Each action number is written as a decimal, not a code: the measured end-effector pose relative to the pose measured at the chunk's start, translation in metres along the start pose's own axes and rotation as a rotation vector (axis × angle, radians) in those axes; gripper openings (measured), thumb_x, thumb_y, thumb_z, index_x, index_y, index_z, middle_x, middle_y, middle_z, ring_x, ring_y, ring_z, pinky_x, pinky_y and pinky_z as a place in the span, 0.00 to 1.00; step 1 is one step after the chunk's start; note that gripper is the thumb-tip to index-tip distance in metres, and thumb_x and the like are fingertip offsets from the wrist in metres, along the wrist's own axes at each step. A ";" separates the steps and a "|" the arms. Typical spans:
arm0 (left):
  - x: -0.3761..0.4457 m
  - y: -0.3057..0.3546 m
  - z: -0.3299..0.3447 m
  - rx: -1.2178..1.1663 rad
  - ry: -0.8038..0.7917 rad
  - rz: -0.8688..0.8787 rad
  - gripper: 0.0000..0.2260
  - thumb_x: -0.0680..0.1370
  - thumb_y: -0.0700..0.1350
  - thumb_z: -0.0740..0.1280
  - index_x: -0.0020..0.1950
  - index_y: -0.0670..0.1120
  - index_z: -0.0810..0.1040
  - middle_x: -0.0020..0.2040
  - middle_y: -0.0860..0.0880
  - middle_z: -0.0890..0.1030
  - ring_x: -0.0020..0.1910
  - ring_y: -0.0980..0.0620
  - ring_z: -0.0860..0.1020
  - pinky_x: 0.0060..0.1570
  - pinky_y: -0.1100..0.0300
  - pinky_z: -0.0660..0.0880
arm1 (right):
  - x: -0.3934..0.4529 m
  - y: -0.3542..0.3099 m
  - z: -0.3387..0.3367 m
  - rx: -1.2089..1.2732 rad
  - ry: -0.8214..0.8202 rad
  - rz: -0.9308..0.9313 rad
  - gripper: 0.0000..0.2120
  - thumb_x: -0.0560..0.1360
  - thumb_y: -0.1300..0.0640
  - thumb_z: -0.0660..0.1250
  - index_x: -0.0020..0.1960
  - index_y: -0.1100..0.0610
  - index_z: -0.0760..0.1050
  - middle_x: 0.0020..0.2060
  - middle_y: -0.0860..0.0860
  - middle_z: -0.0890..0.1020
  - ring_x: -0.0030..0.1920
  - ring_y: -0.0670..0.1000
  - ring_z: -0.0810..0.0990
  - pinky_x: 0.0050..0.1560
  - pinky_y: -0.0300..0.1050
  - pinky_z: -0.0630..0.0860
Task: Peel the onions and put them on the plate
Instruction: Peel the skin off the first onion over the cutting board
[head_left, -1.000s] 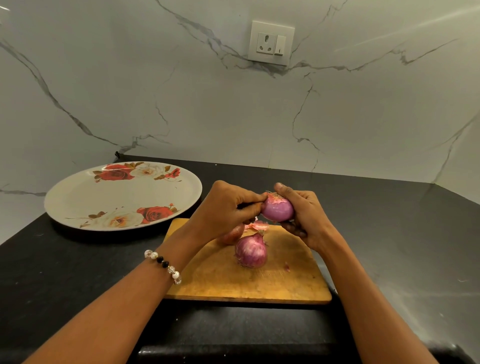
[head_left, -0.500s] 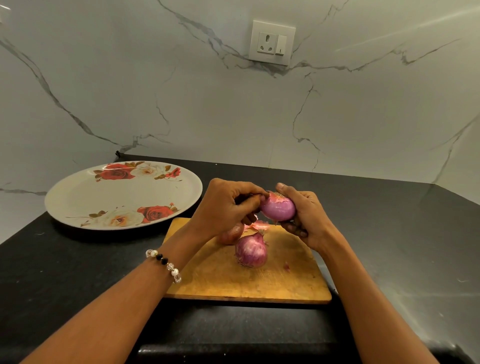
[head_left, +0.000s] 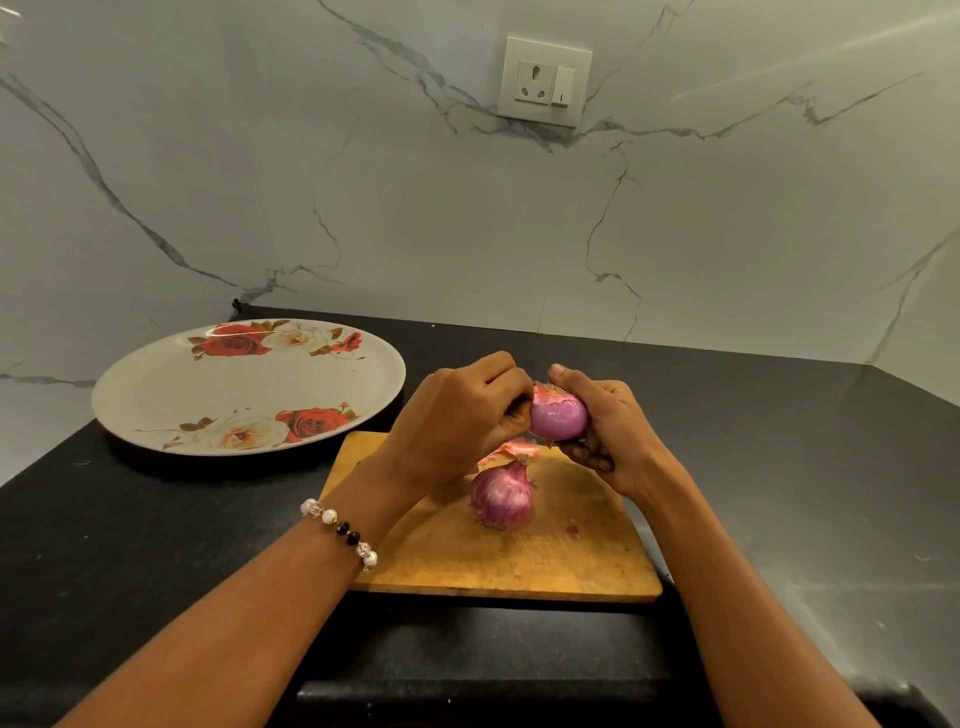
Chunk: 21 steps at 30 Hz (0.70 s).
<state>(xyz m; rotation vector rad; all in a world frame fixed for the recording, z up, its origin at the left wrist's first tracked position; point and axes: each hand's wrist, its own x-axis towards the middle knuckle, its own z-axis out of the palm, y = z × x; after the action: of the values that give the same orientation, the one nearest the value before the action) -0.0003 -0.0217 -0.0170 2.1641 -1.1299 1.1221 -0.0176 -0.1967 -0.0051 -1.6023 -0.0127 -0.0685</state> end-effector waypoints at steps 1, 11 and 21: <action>0.000 0.000 0.001 0.019 -0.004 -0.004 0.08 0.71 0.42 0.71 0.46 0.39 0.81 0.41 0.44 0.81 0.35 0.49 0.80 0.36 0.64 0.76 | 0.000 0.000 0.000 -0.003 -0.005 -0.002 0.17 0.77 0.47 0.66 0.45 0.62 0.78 0.34 0.58 0.82 0.22 0.46 0.77 0.21 0.35 0.72; 0.005 -0.007 0.001 -0.151 0.121 -0.252 0.04 0.74 0.41 0.66 0.45 0.40 0.78 0.41 0.46 0.80 0.37 0.59 0.73 0.40 0.79 0.70 | 0.001 0.001 0.002 -0.013 -0.026 -0.027 0.14 0.78 0.48 0.66 0.45 0.59 0.79 0.38 0.57 0.82 0.28 0.47 0.81 0.25 0.34 0.74; 0.003 -0.006 -0.008 -0.225 -0.023 -0.047 0.11 0.71 0.44 0.72 0.50 0.40 0.84 0.44 0.44 0.84 0.43 0.54 0.80 0.45 0.76 0.73 | 0.003 0.002 -0.002 0.010 0.013 0.003 0.19 0.78 0.46 0.66 0.47 0.63 0.78 0.35 0.59 0.82 0.22 0.48 0.75 0.22 0.35 0.72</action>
<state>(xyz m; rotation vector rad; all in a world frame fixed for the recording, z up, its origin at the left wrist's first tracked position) 0.0021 -0.0148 -0.0102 2.0224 -1.1498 0.9054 -0.0146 -0.1992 -0.0064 -1.5916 -0.0007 -0.0767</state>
